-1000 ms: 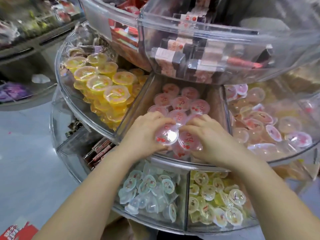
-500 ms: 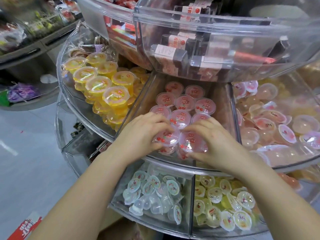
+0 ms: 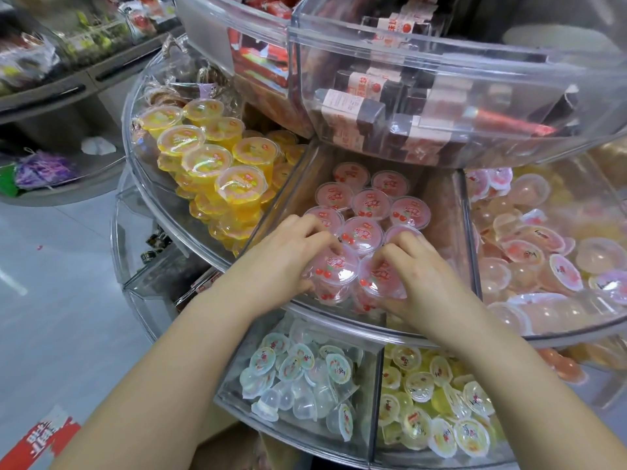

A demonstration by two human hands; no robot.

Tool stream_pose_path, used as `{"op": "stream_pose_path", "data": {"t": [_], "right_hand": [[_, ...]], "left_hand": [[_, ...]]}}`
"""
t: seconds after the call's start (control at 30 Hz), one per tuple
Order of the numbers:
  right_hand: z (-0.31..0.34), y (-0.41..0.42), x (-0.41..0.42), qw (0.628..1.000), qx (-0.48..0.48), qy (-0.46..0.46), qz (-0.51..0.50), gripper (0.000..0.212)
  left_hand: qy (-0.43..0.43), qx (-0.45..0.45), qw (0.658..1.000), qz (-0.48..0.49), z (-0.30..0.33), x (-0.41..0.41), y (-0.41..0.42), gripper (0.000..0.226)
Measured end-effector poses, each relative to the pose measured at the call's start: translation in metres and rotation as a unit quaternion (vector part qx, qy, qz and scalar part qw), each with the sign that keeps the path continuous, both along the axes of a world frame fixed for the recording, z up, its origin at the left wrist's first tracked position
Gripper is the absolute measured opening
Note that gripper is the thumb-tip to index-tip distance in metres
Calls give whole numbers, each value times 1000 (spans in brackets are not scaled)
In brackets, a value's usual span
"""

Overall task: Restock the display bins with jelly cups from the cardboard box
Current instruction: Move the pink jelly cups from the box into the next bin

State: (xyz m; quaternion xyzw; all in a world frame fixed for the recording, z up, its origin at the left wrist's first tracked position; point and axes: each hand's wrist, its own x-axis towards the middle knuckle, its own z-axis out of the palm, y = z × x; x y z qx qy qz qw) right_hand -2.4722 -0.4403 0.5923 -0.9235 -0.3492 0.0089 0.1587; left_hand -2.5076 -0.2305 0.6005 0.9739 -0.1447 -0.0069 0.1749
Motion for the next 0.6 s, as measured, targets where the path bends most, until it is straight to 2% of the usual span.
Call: {"op": "stream_pose_path", "data": {"t": [0.1,0.23,0.43,0.53,0.6], "right_hand": [[2,-1,0,1000,8,8,3,39],[1,1,-1,1000,15,16,-7,38],[2,4,0,999,13,24,-24,38],[9,4,0,999,-2,45,-17,47],[14,1,-3,998,6,59,-16,53]], "left_hand": [[-33,39,999,5,4,-2,5,51],[-38,62,997,16,5,3,6,32],[-63,40,997,-13,1,6,13,37],[-46,32,998,-20,-1,5,13,42],[-46,-22,999,-16,-1,0,13,41]]}}
